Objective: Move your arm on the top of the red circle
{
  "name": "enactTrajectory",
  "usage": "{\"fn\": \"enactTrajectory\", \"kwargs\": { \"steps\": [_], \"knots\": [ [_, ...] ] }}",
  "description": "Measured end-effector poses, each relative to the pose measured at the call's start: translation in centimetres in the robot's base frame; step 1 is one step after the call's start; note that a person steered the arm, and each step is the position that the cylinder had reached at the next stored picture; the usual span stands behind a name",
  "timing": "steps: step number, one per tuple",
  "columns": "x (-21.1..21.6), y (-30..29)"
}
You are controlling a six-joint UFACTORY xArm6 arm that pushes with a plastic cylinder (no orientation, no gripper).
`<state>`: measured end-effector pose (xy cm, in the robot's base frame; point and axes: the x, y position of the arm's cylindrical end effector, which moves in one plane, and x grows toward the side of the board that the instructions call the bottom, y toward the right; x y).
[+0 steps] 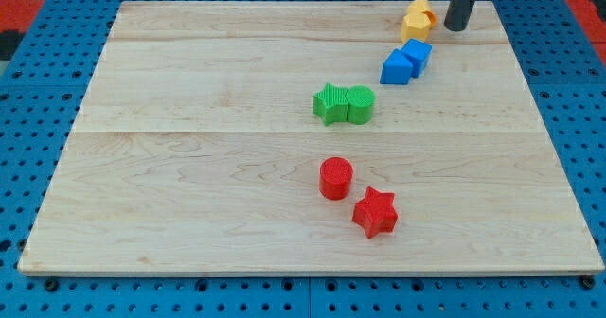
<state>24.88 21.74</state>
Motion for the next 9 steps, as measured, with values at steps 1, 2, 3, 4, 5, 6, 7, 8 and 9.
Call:
{"fn": "enactTrajectory", "kwargs": {
  "steps": [1,2,3,4,5,6,7,8,9],
  "knots": [
    [2.4,0.4],
    [8.1,3.5],
    [15.5,3.2],
    [20.8,4.8],
    [20.9,1.0],
    [20.0,-2.8],
    [19.7,-10.3],
    [21.3,-17.5],
    [23.3,-18.8]
  ]
}}
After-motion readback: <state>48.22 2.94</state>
